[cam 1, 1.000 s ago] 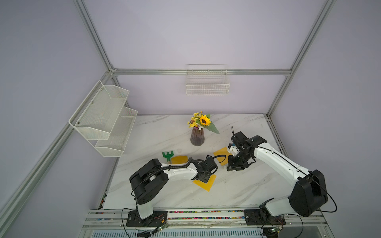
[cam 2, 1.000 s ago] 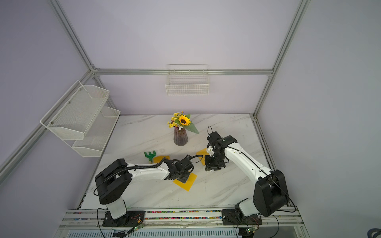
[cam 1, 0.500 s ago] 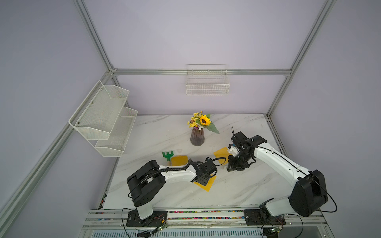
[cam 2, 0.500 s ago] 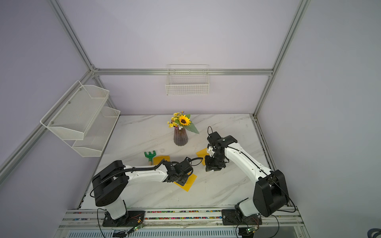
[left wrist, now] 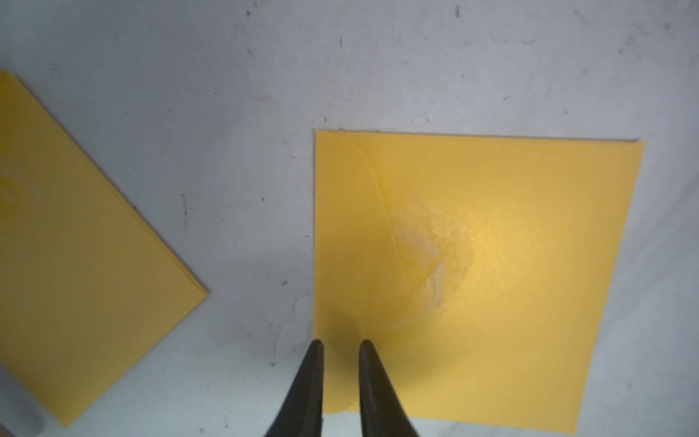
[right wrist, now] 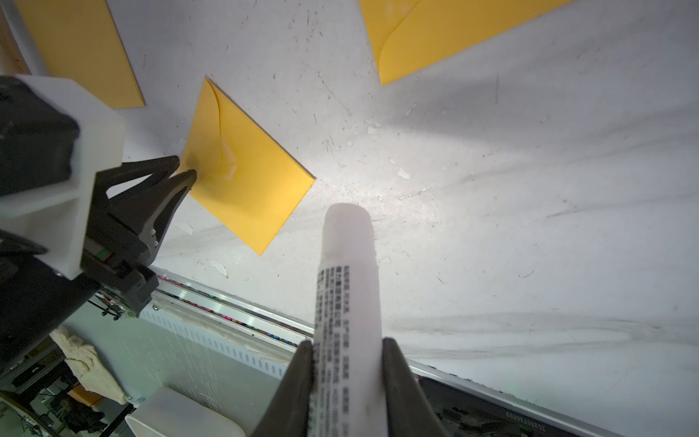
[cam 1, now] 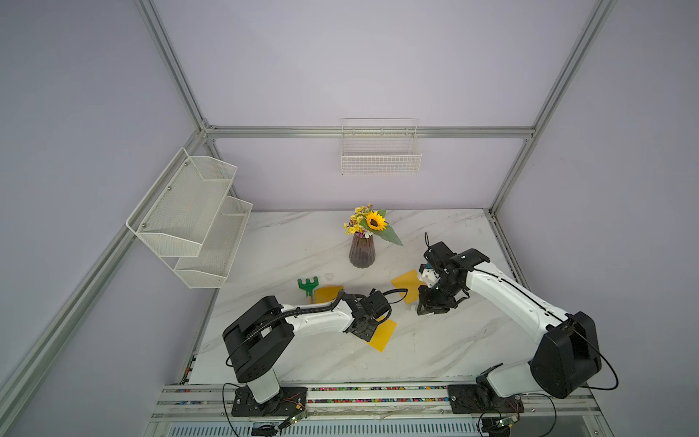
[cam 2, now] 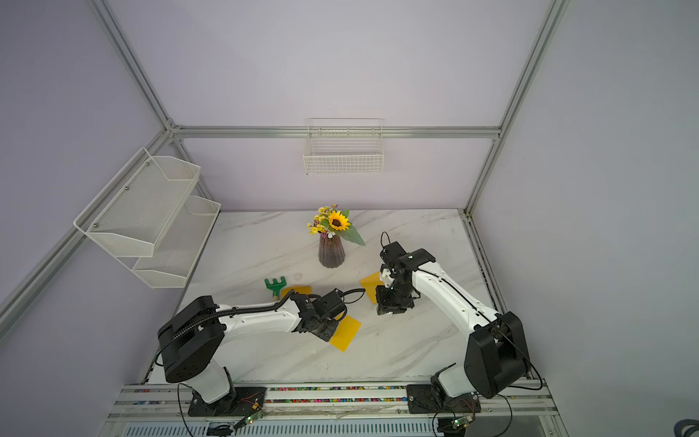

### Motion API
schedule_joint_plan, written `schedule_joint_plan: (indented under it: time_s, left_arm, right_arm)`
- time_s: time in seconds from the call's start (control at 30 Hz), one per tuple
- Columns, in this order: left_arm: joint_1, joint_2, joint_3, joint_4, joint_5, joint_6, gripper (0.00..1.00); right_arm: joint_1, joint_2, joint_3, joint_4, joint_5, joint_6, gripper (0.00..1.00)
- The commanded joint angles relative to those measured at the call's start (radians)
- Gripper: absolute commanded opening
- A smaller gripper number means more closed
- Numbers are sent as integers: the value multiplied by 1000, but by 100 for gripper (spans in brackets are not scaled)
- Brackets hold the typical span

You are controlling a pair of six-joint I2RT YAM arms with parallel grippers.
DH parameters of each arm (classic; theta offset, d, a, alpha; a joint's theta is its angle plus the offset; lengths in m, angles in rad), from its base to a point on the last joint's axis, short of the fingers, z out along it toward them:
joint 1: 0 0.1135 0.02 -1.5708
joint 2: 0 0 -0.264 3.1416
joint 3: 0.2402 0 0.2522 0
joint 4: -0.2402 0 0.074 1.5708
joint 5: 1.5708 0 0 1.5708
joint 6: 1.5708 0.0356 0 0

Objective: Seal the envelope with a glue stick
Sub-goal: Seal the envelope at the center of the board.

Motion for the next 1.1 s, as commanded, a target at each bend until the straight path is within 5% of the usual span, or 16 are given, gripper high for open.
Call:
schedule_joint_plan:
  time_s: [0.0,0.23,1.07]
  left_arm:
    - [10,3,-2,6,6,10,18]
    - [2,73,-58,63,91,-19,17]
    - [2,112,60,11,22,46,16]
  right_arm:
    - [-4,-5,23,-8,6,3,0]
    - [-4,2,18,-9,5,0,0]
    - [-4,3,23,-14,6,-2,0]
